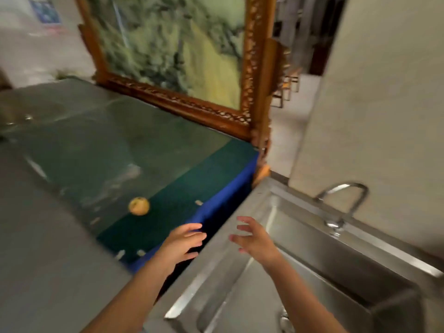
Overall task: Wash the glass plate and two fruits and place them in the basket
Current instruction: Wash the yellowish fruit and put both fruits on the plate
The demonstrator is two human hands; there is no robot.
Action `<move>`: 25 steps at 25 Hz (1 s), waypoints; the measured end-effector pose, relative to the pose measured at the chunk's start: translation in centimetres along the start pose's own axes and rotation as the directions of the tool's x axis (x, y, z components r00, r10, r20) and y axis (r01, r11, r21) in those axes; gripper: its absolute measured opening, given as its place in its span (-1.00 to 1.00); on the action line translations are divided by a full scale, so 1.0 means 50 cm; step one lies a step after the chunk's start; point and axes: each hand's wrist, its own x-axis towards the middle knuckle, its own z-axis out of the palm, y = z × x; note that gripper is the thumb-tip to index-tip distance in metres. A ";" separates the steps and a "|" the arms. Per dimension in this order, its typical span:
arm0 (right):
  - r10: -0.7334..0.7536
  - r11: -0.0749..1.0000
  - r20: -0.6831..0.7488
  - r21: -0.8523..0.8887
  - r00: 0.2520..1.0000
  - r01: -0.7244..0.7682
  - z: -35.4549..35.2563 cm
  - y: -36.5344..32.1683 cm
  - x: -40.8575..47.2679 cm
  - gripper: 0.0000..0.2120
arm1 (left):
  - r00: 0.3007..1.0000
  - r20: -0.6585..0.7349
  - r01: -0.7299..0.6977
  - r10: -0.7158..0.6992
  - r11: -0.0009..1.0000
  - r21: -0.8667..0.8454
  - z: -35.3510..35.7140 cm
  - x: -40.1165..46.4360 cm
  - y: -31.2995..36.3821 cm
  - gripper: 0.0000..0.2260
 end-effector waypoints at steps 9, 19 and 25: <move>-0.018 0.990 0.222 -0.135 0.975 0.049 0.377 -0.099 0.286 -0.37 | 0.936 -0.346 0.021 -0.071 0.989 -0.148 -0.390 0.168 0.043 -0.67; 0.004 0.948 0.194 -0.313 0.981 0.058 0.604 -0.004 0.487 -0.25 | 0.938 -0.294 0.135 -0.183 0.975 -0.175 -0.501 0.445 -0.041 -0.59; 0.041 0.995 0.166 -0.093 0.985 -0.025 0.591 0.012 0.489 -0.46 | 0.972 -0.224 0.018 -0.066 0.978 -0.206 -0.455 0.455 -0.057 -0.79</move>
